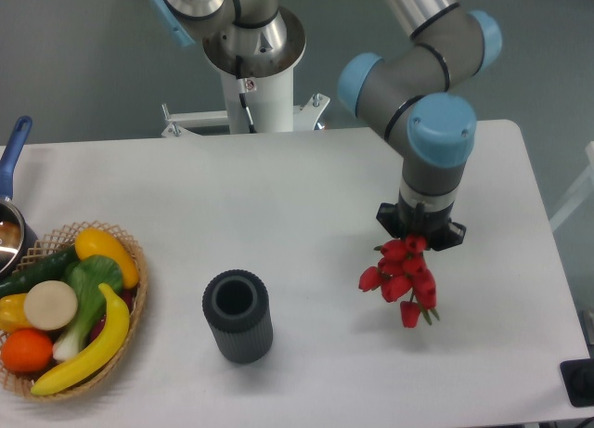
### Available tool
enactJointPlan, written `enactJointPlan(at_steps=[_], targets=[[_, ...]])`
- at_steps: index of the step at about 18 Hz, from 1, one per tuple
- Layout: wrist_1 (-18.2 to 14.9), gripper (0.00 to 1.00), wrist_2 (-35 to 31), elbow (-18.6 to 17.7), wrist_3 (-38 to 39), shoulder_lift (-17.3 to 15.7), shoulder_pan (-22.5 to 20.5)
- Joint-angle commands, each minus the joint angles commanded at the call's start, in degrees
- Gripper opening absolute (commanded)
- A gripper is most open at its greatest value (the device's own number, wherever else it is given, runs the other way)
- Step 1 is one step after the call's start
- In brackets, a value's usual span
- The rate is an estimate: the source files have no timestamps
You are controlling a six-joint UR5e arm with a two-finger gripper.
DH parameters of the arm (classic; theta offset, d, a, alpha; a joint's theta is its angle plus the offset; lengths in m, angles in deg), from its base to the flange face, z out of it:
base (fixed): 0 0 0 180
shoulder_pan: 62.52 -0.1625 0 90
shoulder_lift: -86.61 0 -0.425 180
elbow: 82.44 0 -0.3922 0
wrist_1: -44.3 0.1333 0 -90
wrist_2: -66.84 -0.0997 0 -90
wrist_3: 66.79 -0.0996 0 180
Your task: Place the flowers on the table
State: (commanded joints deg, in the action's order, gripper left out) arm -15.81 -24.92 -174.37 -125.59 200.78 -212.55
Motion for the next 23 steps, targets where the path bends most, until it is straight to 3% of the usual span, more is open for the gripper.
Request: enactJointPlan(at_steps=[2, 4, 10, 13, 14, 23], targets=[[0.0, 0.61, 0.1, -0.4, 0.0, 0.0, 0.1], [0.3, 1.0, 0.2, -0.4, 0.1, 0.7, 0.4], [2.1, 1.0, 0.2, -1.2, 1.8, 0.1, 0.6], [11.1, 1.0, -0.1, -5.8, 1.8, -1.0, 0.1], [11.9, 1.0, -0.3, -6.8, 1.7, -1.7, -0.4], [11.7, 1.0, 0.0, -8.3, -5.3, -5.8, -6.2]])
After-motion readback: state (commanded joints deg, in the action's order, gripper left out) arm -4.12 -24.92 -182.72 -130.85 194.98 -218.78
